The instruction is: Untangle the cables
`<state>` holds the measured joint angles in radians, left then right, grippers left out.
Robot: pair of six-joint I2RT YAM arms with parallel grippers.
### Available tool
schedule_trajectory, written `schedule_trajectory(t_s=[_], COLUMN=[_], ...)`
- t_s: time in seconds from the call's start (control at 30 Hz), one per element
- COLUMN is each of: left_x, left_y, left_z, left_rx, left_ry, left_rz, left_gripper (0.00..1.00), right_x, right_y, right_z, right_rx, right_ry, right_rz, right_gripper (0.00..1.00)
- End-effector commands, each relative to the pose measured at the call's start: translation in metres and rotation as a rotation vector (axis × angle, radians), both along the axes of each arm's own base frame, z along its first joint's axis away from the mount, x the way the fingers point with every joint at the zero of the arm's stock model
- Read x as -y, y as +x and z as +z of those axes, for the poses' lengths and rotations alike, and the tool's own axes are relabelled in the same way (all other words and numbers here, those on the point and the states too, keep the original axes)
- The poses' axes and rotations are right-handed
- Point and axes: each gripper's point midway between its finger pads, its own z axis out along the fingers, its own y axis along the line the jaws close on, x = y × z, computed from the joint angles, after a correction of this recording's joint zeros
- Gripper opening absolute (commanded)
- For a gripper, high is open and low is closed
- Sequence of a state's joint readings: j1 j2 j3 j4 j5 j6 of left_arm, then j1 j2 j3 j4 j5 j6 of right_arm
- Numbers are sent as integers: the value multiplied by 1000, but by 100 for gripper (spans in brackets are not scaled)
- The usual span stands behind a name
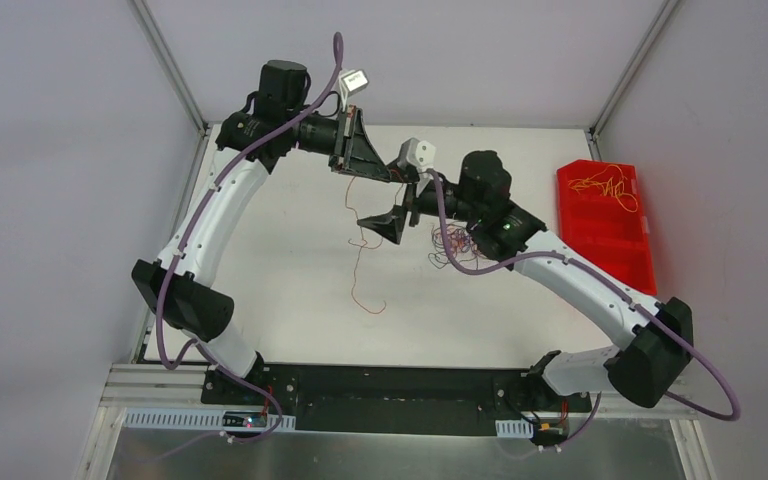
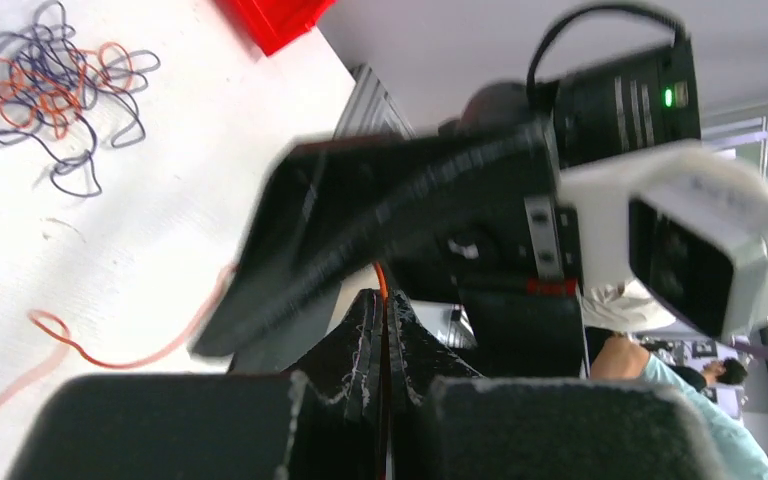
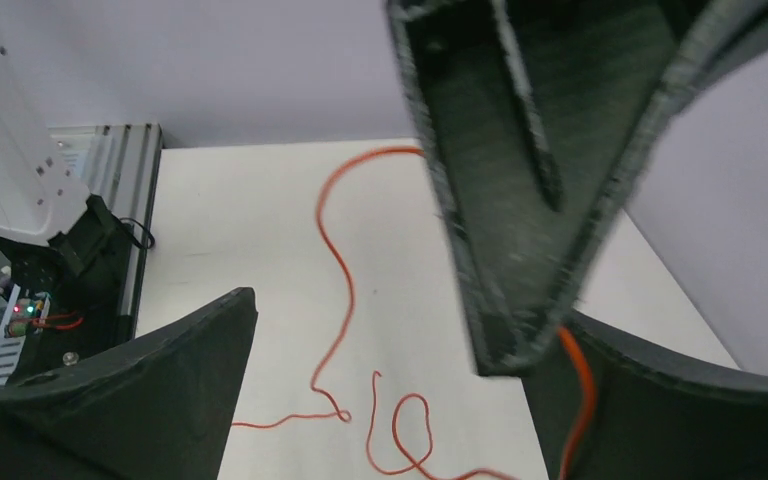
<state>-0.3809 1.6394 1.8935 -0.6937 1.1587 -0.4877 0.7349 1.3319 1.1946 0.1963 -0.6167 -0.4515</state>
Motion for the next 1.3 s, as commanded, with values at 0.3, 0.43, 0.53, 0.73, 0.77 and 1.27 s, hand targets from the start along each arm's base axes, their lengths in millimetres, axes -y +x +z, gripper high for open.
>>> schedule_trajectory(t_s=[0.3,0.43,0.53,0.73,0.77,1.27], left_x=[7,9,9,3,1,-57], left_y=[16,16,16,20,21,44], left_z=[50,58,62,76,79,44], left_rx=[8,-32,-39,-48,-49,-1], left_ry=[-165,-233,-262,-301,-309,-220], left_rz=[191,192,196,212,213,392], left_gripper=[0,0,0,0,0,0], right_x=[-42,-40,-38,-30,-28,20], right_y=[-8,10,12,5,4,13], right_z=[29,29,27,4,0,14], right_rx=[63,78,102,115,121,61], right_ry=[242,266,271,225,216,195], right_rz=[-87,-175,-190,-181,-175,-209], right_gripper=[96,92,88,72,66,0])
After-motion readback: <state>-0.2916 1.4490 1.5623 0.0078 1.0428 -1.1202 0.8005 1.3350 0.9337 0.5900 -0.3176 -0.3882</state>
